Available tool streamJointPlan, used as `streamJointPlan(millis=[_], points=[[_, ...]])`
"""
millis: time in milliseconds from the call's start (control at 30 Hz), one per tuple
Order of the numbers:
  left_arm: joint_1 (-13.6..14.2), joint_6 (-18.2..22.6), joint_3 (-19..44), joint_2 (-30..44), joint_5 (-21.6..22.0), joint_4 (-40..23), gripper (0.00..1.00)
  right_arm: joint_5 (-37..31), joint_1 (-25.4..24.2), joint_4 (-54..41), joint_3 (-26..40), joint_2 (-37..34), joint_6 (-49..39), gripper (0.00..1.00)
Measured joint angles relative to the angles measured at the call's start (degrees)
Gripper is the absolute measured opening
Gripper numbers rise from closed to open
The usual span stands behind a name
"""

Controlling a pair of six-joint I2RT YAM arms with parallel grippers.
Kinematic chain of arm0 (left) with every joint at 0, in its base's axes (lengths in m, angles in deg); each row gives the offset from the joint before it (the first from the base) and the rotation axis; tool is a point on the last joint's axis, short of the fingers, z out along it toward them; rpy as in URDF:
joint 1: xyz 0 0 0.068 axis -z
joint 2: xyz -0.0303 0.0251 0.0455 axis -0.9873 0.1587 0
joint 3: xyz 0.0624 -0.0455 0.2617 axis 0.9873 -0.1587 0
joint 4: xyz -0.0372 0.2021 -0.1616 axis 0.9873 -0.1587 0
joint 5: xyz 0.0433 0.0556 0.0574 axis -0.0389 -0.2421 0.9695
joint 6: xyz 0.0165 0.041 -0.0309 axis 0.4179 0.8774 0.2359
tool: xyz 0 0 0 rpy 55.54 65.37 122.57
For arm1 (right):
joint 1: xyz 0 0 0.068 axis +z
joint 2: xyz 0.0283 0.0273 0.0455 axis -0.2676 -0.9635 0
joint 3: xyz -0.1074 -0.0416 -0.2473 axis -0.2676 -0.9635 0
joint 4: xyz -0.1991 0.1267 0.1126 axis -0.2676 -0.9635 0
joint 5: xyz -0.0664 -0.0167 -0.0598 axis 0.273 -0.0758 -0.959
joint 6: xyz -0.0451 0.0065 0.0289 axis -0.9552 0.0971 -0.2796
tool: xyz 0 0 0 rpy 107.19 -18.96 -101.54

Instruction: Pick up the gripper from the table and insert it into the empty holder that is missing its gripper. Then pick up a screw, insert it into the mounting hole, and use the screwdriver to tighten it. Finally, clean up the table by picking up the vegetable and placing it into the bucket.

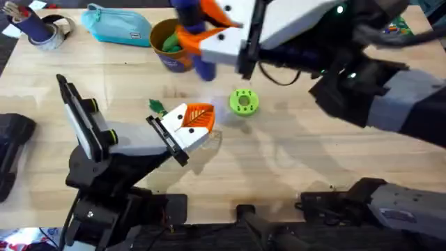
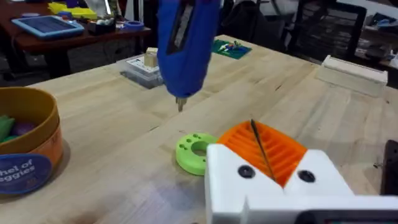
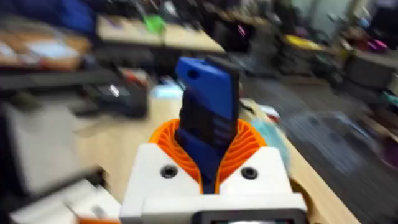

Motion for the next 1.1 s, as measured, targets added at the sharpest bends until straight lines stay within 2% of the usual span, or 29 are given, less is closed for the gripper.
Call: streamJointPlan(millis=[233, 400, 533, 667, 867, 1100], points=[[0.0, 0.0, 0.0, 0.0, 0.0, 0.0, 0.011, -0.7, -9.7, -13.2, 0.0, 0.0, -8.4, 0.077], [0.0, 0.0, 0.0, 0.0, 0.0, 0.0, 0.011, -1.5, -16.3, -29.5, 0.1, 0.0, -11.1, 0.077], [0.0, 0.0, 0.0, 0.0, 0.0, 0.0, 0.011, -1.8, -20.6, -39.0, 0.1, 0.0, -14.8, 0.075], [0.0, 0.0, 0.0, 0.0, 0.0, 0.0, 0.011, -4.9, -23.7, -41.1, 0.1, 0.0, -17.2, 0.077], [0.0, 0.0, 0.0, 0.0, 0.0, 0.0, 0.011, -12.9, -27.3, -41.8, 0.1, 0.0, -19.7, 0.071], [0.0, 0.0, 0.0, 0.0, 0.0, 0.0, 0.011, -16.5, -29.8, -41.7, 0.1, -3.8, -28.7, 0.063]])
